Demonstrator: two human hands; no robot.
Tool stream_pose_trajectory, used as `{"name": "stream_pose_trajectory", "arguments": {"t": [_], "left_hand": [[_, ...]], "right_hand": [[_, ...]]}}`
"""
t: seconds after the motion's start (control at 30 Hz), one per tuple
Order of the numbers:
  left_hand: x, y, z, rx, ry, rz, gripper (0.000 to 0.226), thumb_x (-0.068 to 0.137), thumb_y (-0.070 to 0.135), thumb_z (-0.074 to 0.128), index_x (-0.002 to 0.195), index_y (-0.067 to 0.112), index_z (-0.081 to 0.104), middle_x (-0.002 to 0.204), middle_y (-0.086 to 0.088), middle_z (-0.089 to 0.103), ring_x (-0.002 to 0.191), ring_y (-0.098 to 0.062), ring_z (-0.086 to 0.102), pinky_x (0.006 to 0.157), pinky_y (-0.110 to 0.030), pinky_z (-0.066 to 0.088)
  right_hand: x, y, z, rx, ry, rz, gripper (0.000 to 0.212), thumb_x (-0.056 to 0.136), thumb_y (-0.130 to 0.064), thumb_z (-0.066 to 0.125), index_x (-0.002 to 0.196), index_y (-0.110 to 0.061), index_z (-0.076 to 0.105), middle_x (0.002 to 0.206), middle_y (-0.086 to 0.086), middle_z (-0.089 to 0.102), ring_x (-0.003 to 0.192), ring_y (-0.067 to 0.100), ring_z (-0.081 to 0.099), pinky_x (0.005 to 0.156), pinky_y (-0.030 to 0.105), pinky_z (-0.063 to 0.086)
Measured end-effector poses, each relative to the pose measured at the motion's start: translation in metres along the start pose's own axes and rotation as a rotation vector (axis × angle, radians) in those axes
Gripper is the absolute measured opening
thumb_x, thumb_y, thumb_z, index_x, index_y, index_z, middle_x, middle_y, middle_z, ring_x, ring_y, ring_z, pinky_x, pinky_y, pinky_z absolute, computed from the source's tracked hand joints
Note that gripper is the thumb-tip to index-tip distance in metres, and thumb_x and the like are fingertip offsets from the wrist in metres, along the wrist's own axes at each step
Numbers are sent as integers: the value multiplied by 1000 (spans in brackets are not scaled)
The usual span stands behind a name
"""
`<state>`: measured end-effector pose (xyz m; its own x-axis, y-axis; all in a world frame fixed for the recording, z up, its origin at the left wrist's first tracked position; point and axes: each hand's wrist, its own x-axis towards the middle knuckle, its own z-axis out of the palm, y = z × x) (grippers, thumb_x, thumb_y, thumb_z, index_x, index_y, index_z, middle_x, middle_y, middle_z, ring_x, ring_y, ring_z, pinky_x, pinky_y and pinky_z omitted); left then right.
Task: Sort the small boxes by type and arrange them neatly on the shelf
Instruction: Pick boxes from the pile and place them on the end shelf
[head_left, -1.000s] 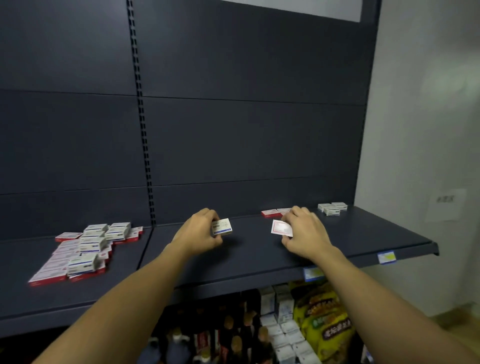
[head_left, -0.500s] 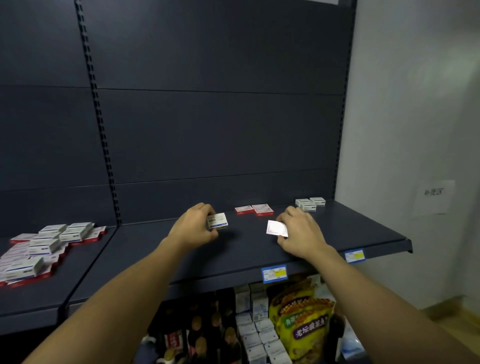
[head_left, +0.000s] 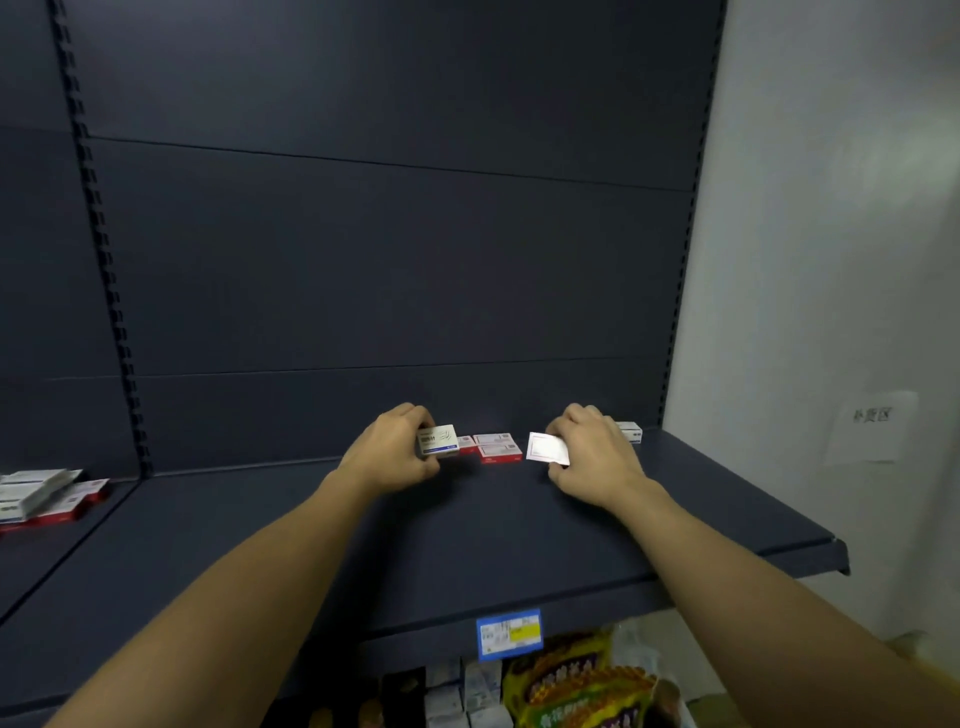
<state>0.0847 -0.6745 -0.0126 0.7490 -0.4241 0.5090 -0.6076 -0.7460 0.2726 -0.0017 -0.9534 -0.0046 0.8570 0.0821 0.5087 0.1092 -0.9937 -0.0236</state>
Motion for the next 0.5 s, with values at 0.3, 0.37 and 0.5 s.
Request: {"name": "stream_pose_trajectory", "arguments": {"t": [0.3, 0.37, 0.5], "left_hand": [[44, -14, 16, 6, -23, -14, 39, 74, 37, 76, 106, 24, 58, 104, 9, 55, 92, -11, 57, 80, -33, 53], [46, -20, 16, 16, -13, -37, 38, 73, 35, 74, 105, 23, 58, 103, 9, 56, 91, -12, 57, 81, -34, 53], [46, -31, 12, 39, -7, -93, 38, 73, 33, 74, 106, 22, 59, 103, 8, 55, 92, -12, 57, 81, -31, 52]], "right_hand": [[51, 22, 28, 25, -3, -20, 40, 81, -30, 65, 120, -23, 63, 114, -5, 53, 110, 18, 48, 98, 29, 38], [60, 22, 34, 37, -5, -36, 40, 81, -31, 65, 121, -23, 63, 115, -4, 53, 111, 19, 48, 97, 30, 38], [76, 19, 47, 68, -15, -89, 43, 80, -36, 67, 121, -23, 62, 114, -4, 53, 111, 19, 49, 98, 31, 38]]}}
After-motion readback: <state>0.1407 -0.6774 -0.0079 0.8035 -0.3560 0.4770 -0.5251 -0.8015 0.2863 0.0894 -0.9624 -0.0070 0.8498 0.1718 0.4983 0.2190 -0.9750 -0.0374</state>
